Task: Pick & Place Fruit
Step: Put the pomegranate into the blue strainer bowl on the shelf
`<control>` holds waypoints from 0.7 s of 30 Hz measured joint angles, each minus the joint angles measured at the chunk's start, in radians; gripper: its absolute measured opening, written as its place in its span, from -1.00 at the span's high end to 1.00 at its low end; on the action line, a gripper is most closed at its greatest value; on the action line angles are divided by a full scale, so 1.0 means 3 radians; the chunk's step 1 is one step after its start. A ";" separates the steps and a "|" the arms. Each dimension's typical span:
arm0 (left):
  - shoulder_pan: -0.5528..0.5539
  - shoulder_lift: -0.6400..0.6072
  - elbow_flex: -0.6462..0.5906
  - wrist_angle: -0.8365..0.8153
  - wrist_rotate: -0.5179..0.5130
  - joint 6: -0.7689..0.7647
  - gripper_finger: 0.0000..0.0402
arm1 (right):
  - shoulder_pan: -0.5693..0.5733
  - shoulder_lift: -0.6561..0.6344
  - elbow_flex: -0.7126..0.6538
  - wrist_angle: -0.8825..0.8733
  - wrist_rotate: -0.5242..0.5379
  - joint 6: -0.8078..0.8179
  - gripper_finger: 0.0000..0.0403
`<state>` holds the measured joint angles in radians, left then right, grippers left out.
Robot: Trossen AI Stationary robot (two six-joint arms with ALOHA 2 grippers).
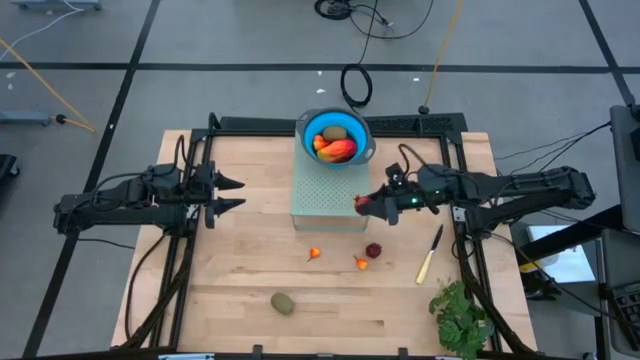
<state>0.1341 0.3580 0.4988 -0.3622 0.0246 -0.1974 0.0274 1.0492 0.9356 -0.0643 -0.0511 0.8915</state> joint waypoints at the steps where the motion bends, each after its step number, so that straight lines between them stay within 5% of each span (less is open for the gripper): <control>1: 0.0001 0.0000 0.0000 0.0000 0.0000 0.0000 -0.17 | -0.0015 0.0000 -0.0001 -0.0120 -0.0002 0.0035 -0.07; 10: 0.0001 0.0000 0.0000 0.0067 -0.0028 -0.0011 -0.17 | -0.0281 0.0001 -0.0001 -0.0522 0.0097 -0.0106 -0.07; 21: 0.0000 0.0000 0.0000 0.0078 -0.0029 -0.0006 -0.17 | -0.0788 0.0000 0.0048 -0.0421 0.0094 -0.1087 -0.07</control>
<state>0.1341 0.3580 0.4988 -0.3389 0.0158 -0.1993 -0.2090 1.0492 0.9499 -0.1905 -0.0229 0.5654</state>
